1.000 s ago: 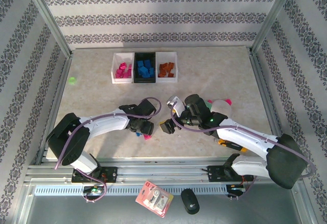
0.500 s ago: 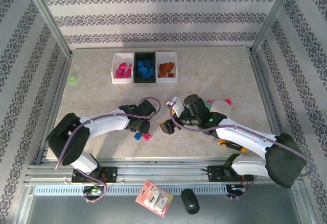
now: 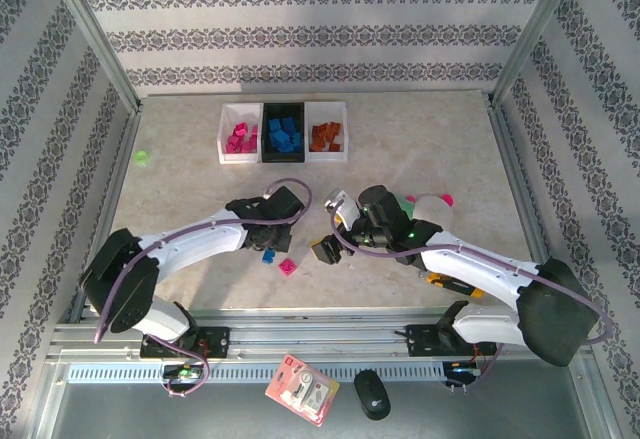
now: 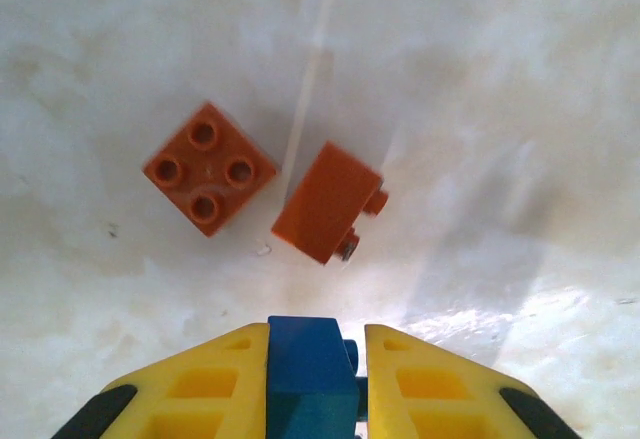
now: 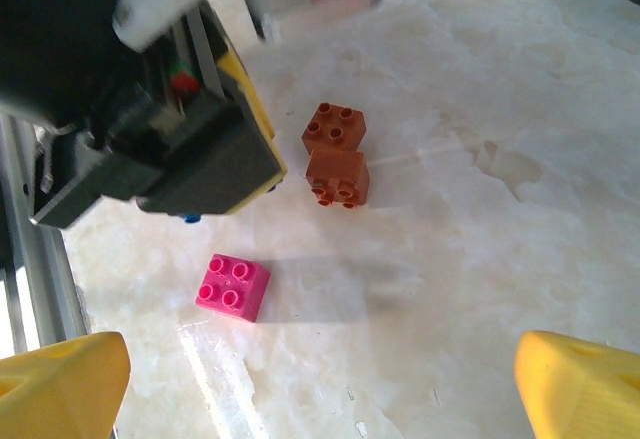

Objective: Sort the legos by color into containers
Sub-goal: Pick up the lego from the middle-left of the table, then place the lego in the container.

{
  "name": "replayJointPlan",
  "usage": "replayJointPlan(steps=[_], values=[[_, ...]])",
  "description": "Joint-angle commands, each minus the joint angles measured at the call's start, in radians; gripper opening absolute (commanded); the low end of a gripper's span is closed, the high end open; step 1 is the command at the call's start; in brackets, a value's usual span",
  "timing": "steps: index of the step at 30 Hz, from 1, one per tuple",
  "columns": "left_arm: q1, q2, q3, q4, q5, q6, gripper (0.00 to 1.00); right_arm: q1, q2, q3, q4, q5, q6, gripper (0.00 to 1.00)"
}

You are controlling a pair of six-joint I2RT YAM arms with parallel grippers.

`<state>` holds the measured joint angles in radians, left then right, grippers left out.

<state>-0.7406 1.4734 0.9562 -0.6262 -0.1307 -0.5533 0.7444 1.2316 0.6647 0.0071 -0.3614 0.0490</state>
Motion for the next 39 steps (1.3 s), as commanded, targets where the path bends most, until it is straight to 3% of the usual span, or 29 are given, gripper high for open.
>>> replayJointPlan(steps=[1, 7, 18, 31, 36, 38, 39], values=[[0.035, -0.041, 0.048, -0.033, -0.06, 0.038, 0.19, 0.012, -0.007, 0.039, 0.052, -0.014, 0.005, 0.98], [0.184, 0.018, 0.166, 0.084, -0.031, 0.13, 0.2, 0.012, 0.01, 0.051, 0.085, -0.014, 0.01, 0.98], [0.39, 0.439, 0.679, 0.152, 0.062, 0.254, 0.2, 0.008, -0.003, 0.052, 0.082, 0.013, 0.011, 0.98], [0.462, 0.931, 1.36, -0.006, 0.088, 0.303, 0.2, 0.002, -0.014, 0.044, 0.085, 0.031, 0.019, 0.98], [0.467, 1.045, 1.51, -0.03, 0.113, 0.288, 0.21, -0.003, -0.028, 0.034, 0.083, 0.041, 0.024, 0.98], [0.468, 1.066, 1.534, -0.02, 0.121, 0.285, 0.27, -0.004, -0.033, 0.032, 0.077, 0.041, 0.025, 0.98], [0.468, 1.071, 1.543, -0.017, 0.125, 0.282, 0.36, -0.005, -0.037, 0.031, 0.075, 0.041, 0.025, 0.98]])
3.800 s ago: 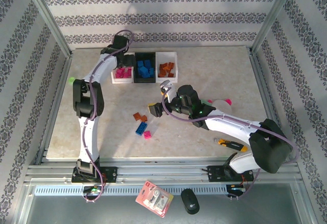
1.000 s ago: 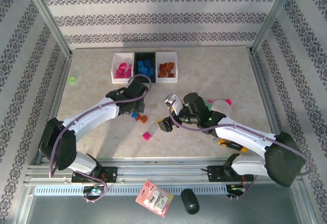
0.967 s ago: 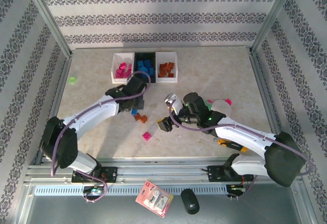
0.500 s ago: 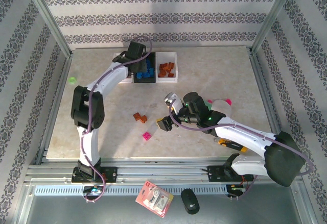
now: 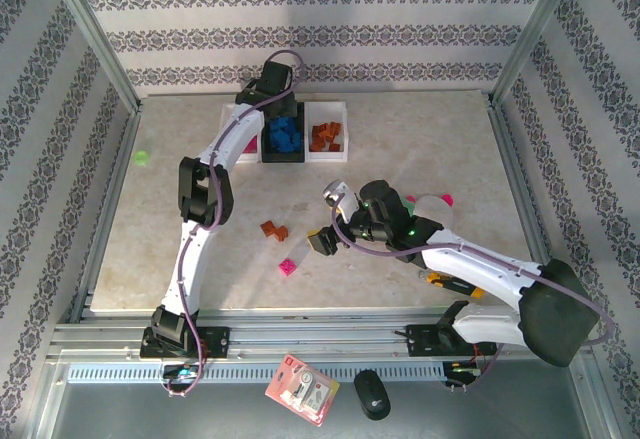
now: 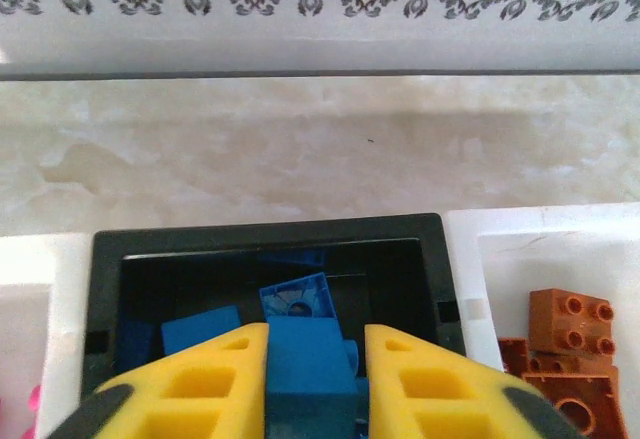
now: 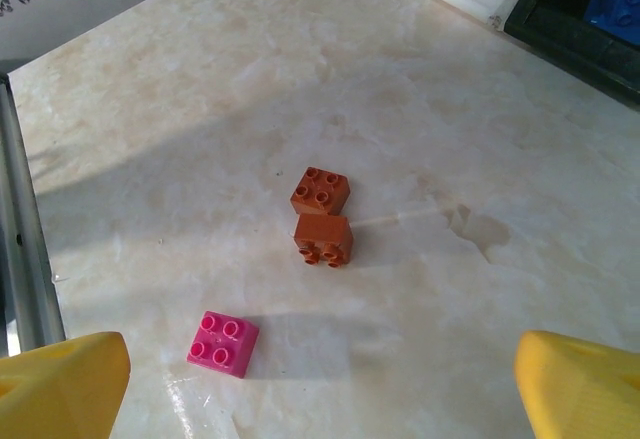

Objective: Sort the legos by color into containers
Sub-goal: Place the lego in the container, then pick up the lego from the center of the table.

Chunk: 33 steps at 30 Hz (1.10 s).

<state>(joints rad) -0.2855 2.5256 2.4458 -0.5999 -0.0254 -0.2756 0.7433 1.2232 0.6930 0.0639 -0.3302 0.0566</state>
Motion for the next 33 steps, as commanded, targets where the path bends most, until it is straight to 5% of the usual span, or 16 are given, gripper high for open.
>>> replayJointPlan(steps=[1, 8, 15, 28, 33], values=[[0.012, 0.019, 0.057, -0.041, 0.025, 0.002, 0.41, -0.004, -0.031, 0.001, 0.018, 0.011, 0.017, 0.98], [0.011, -0.057, 0.051, -0.074, 0.027, 0.005, 0.75, -0.002, -0.024, 0.0, 0.03, 0.006, 0.023, 0.98], [-0.018, -0.232, -0.084, -0.079, 0.007, 0.049, 0.88, 0.012, -0.001, 0.013, 0.049, -0.002, 0.016, 0.98], [-0.038, -0.882, -0.981, 0.21, -0.046, -0.097, 0.99, 0.093, 0.24, 0.14, 0.049, 0.173, -0.028, 0.97], [-0.038, -1.07, -1.196, 0.192, -0.111, -0.14, 0.99, 0.13, 0.392, 0.225, 0.051, 0.188, -0.045, 0.98]])
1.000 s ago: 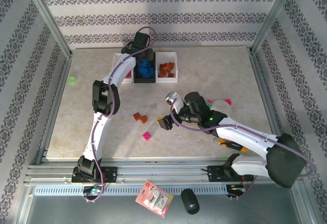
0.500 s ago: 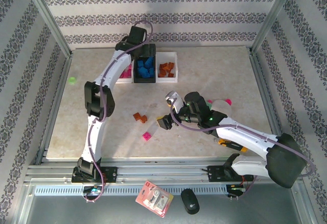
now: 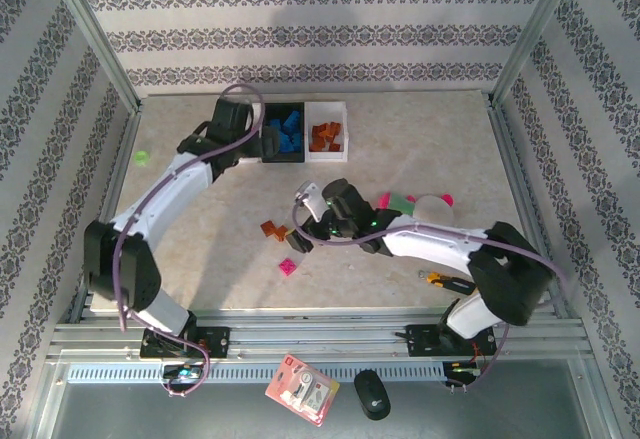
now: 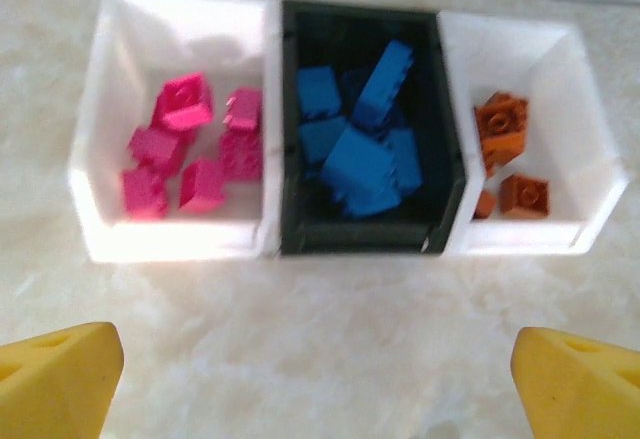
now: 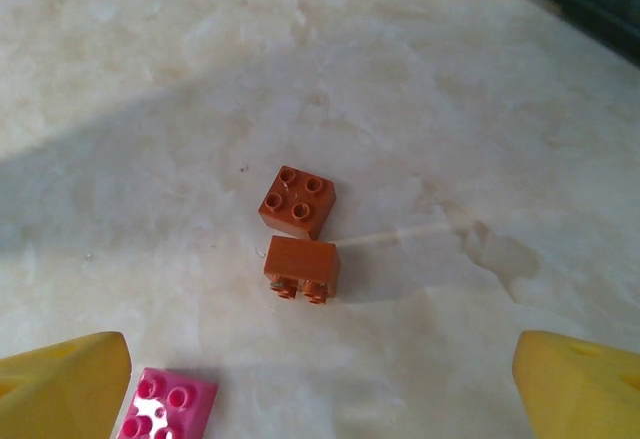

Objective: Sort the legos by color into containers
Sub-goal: Pick up the lego from the center of the table.

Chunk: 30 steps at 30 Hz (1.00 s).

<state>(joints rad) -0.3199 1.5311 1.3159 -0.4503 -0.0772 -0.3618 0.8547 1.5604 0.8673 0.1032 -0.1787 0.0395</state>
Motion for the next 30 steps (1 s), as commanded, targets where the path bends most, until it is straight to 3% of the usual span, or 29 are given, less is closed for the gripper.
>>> replayJointPlan(steps=[1, 6, 14, 25, 27, 30], values=[[-0.003, -0.112, -0.106, 0.039, -0.069, -0.067, 0.99, 0.025, 0.088, 0.067, 0.012, 0.043, -0.03, 0.98], [0.014, -0.213, -0.273, 0.045, -0.125, -0.103, 0.99, 0.039, 0.233, 0.148, 0.02, 0.036, -0.031, 0.97], [0.025, -0.217, -0.286, 0.021, -0.141, -0.068, 0.99, 0.047, 0.393, 0.24, 0.022, 0.034, -0.003, 0.89], [0.027, -0.213, -0.313, 0.045, -0.108, -0.048, 0.99, 0.048, 0.398, 0.242, 0.006, 0.009, 0.052, 0.54], [0.028, -0.206, -0.314, 0.052, -0.1, -0.051, 0.99, 0.048, 0.382, 0.231, 0.006, 0.01, 0.064, 0.43], [0.027, -0.199, -0.313, 0.053, -0.091, -0.06, 0.99, 0.048, 0.353, 0.21, 0.009, 0.015, 0.086, 0.4]])
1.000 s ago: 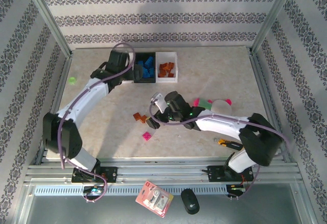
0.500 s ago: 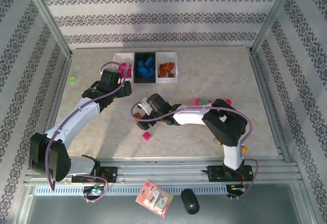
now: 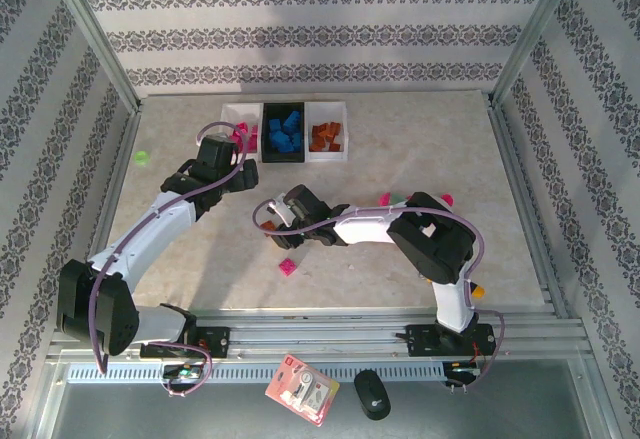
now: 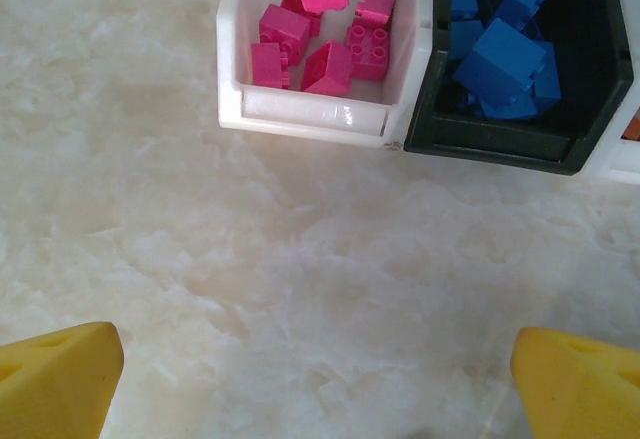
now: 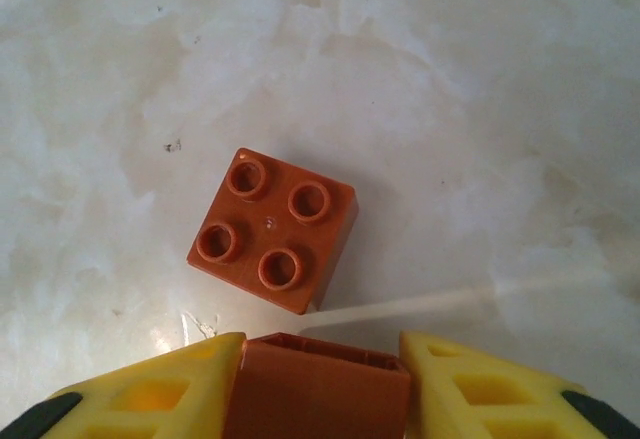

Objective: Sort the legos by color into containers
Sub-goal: Pick up the lego from the center of the table, then place the lego in the container.

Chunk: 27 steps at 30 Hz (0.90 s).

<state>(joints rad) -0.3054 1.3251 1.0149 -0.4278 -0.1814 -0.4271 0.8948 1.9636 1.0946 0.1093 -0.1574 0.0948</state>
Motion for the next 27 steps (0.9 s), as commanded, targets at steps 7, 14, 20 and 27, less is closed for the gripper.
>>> replayJointPlan(steps=[7, 14, 20, 27], values=[[0.009, 0.026, 0.002, -0.006, 0.05, -0.024, 0.99, -0.024, -0.186, -0.098, 0.036, 0.017, 0.09, 0.39], [-0.05, 0.026, -0.022, -0.005, 0.089, -0.044, 0.99, -0.137, -0.298, -0.106, 0.08, 0.085, 0.114, 0.4], [-0.129, 0.045, -0.035, -0.012, 0.102, -0.108, 0.99, -0.279, -0.237, 0.018, 0.117, 0.098, 0.139, 0.38], [-0.195, 0.057, -0.058, -0.022, 0.087, -0.151, 0.99, -0.367, -0.033, 0.242, 0.122, 0.141, 0.138, 0.36]])
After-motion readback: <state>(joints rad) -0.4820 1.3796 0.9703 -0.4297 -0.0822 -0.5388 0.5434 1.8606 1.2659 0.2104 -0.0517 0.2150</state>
